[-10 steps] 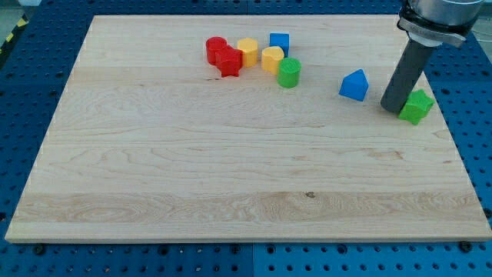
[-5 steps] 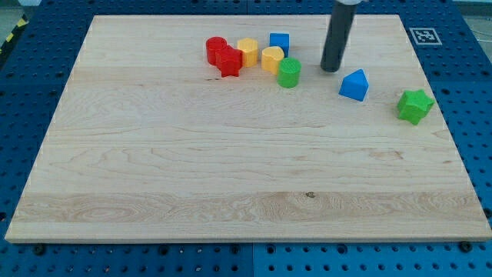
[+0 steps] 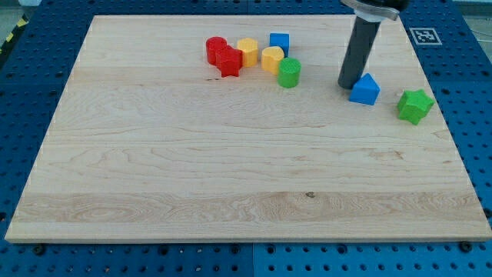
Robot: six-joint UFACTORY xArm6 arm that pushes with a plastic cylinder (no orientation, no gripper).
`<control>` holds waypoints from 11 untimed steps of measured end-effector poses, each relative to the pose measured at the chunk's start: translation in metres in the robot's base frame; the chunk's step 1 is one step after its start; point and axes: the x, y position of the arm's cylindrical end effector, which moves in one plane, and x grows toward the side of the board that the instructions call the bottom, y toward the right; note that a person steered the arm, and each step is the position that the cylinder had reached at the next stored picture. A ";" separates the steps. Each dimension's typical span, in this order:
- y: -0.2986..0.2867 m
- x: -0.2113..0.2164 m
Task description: Move the blue triangle left to the green star
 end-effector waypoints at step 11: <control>0.002 0.006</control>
